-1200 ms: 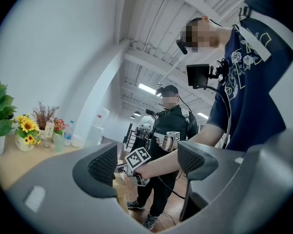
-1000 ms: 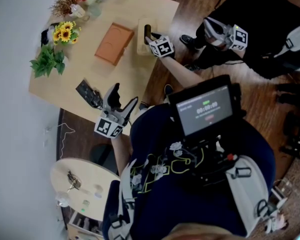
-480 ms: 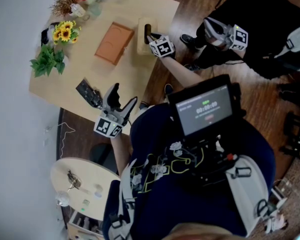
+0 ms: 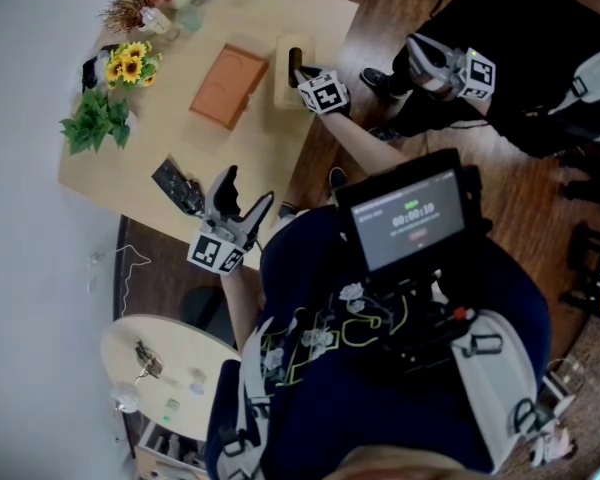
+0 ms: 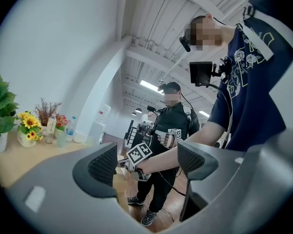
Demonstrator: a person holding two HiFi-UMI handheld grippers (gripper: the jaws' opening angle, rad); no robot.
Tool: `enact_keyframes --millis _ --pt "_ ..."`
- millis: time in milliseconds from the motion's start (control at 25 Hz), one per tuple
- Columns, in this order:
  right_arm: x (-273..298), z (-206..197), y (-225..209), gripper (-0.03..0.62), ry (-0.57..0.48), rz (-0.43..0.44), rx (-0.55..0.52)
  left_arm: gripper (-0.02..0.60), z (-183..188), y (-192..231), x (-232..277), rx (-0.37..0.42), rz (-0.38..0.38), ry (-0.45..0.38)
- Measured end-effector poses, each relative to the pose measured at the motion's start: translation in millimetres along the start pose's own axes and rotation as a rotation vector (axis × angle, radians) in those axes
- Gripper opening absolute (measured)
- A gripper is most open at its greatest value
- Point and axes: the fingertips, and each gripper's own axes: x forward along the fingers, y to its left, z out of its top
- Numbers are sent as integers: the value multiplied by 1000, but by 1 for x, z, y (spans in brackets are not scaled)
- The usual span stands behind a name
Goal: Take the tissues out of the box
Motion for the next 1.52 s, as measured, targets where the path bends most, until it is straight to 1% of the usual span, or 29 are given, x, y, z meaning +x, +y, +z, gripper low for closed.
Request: enact_keyframes --millis 320,400,600,1040,1240,1440,1520 --pt "3 -4 0 14 -1 -2 -4 373 -8 -2 3 21 -19 24" --pt "2 -2 1 0 -6 -5 -10 373 -9 -3 3 17 -25 29" --pt "1 -2 1 0 -4 -13 -18 374 -9 -4 2 28 -34 34" --pt "-1 -6 6 0 -1 0 -44 373 -6 3 -3 18 1 15" --pt "-2 -6 8 0 0 4 -45 373 -7 4 -5 40 0 16" --pt "-1 -9 12 0 9 17 -43 373 -4 2 -2 38 2 16" --pt "0 -10 14 0 9 21 -43 373 -4 4 -2 23 10 11"
